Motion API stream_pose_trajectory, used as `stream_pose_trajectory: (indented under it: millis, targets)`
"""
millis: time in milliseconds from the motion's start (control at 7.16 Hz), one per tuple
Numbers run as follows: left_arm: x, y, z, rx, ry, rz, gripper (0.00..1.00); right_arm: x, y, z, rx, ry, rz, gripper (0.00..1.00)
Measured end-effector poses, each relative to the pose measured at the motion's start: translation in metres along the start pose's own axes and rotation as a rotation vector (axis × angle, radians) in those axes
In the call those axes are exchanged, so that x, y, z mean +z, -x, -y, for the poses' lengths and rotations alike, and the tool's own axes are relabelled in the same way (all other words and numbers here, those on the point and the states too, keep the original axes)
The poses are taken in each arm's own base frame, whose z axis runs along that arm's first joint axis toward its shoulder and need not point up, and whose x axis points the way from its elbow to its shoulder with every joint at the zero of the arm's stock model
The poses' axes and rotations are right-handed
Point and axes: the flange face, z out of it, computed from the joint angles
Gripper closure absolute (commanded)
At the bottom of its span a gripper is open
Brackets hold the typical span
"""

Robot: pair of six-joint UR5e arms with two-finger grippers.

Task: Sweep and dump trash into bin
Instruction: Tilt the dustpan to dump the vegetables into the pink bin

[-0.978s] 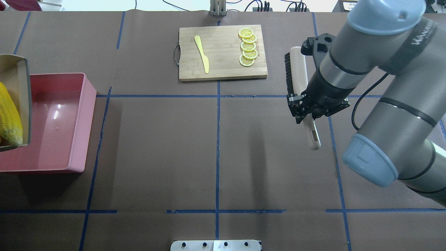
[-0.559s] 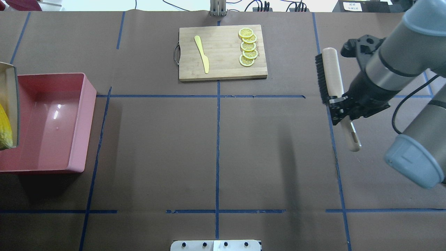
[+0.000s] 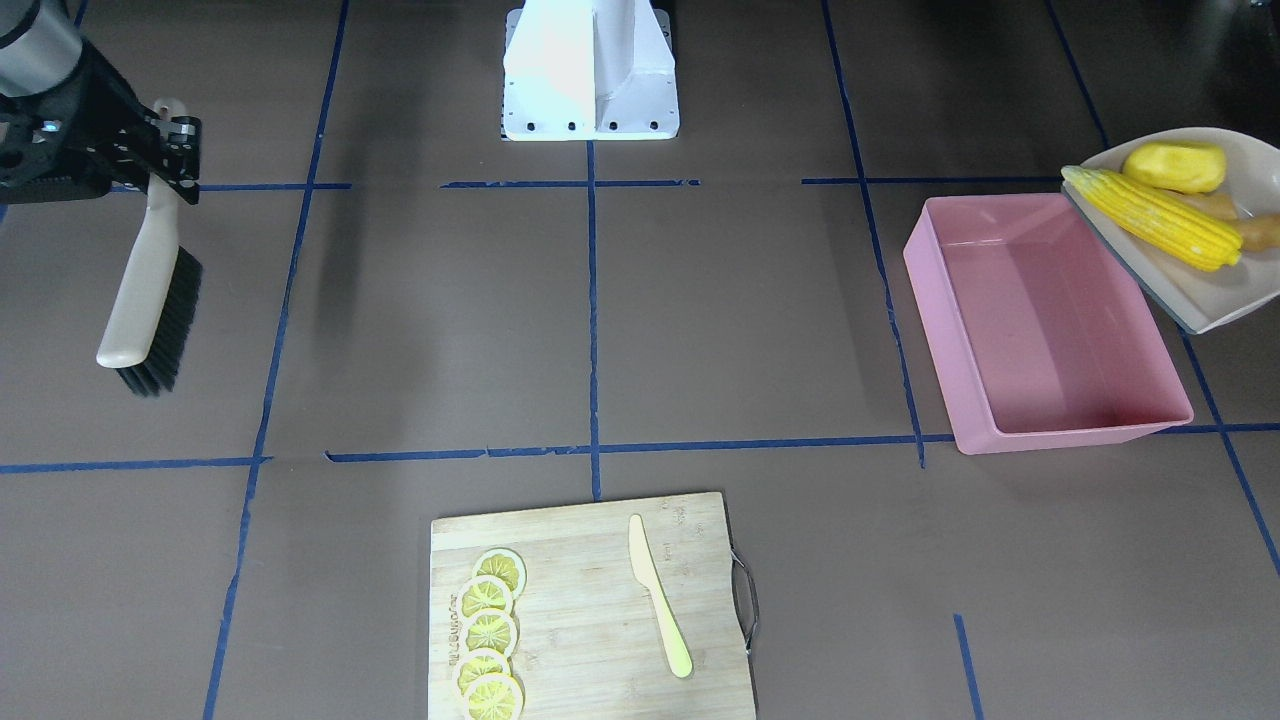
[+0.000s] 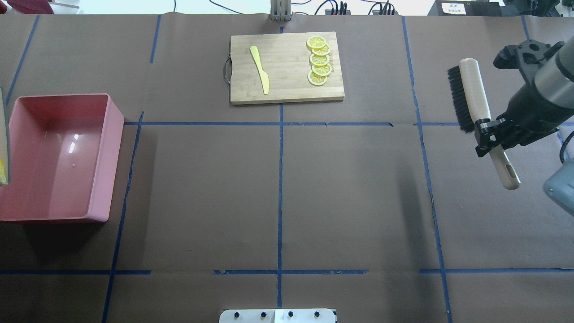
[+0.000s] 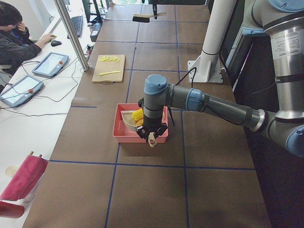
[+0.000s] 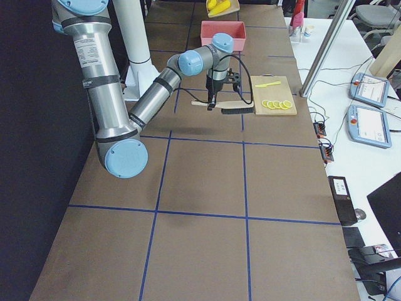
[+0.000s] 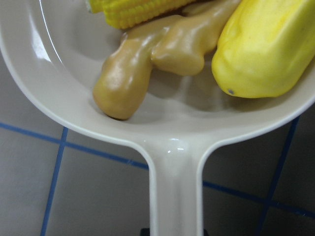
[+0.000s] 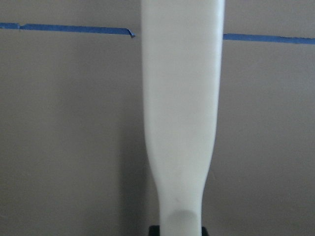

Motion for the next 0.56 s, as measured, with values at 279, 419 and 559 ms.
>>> stream_pose_trajectory:
  millis: [279, 419, 559]
  targets:
    - [-0.003, 0.011, 0.004, -0.002, 0.068, 0.046, 1.0, -0.001, -0.022, -0.002, -0.006, 0.004, -0.002, 1.0]
    - [-0.003, 0.015, 0.016, 0.0, 0.098, 0.065, 1.0, 0.0, -0.034, -0.004, -0.017, 0.008, -0.009, 1.0]
    - [-0.002, 0.017, 0.031, 0.012, 0.136, 0.087, 1.0, 0.0, -0.046, -0.005, -0.025, 0.01, -0.015, 1.0]
